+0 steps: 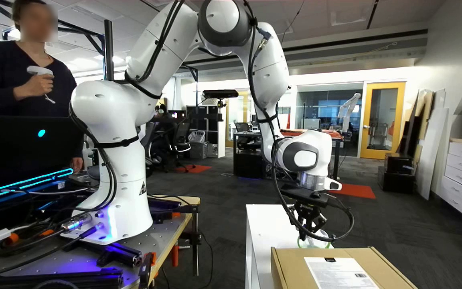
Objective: Pick the marker from the cup and put it on the table
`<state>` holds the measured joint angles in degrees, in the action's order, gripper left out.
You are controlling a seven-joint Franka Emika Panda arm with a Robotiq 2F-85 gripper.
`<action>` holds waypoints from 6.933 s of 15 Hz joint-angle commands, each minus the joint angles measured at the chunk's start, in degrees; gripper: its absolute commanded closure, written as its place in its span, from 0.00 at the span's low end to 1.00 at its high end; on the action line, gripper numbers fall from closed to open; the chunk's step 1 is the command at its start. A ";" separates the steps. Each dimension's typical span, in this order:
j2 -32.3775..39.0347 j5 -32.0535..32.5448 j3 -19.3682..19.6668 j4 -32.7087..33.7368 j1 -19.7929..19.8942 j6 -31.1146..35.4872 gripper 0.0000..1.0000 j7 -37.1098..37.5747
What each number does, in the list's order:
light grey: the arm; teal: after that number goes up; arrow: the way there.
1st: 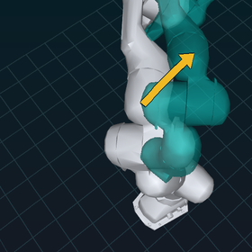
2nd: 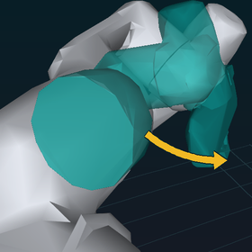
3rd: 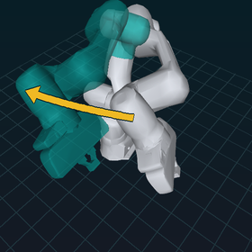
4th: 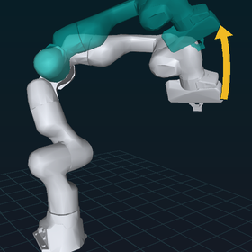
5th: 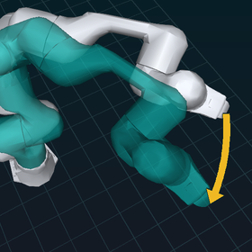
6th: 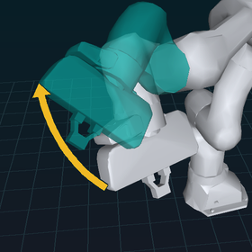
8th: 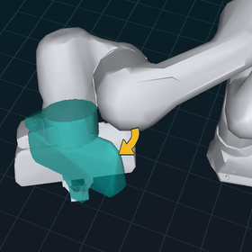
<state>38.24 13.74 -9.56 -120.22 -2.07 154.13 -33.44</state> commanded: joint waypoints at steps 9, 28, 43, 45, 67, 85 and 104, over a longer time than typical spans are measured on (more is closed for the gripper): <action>-0.76 1.59 0.67 -0.08 -0.19 -0.04 0.35 1.14; -0.87 -0.19 -0.74 2.52 -2.62 -6.78 0.00 6.48; 1.20 -2.50 -2.86 4.28 -1.99 -8.32 0.02 7.63; 2.10 -3.16 -3.35 4.70 -1.83 -7.90 0.00 6.99; 3.85 -1.88 -2.44 8.55 -2.92 -8.00 0.30 7.82; 5.49 -2.65 -4.01 10.39 -3.49 -8.47 0.00 7.46; 4.33 -1.73 -2.92 10.47 -4.01 -8.38 0.93 7.81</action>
<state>43.85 11.63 -13.08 -109.04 -5.84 147.18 -26.25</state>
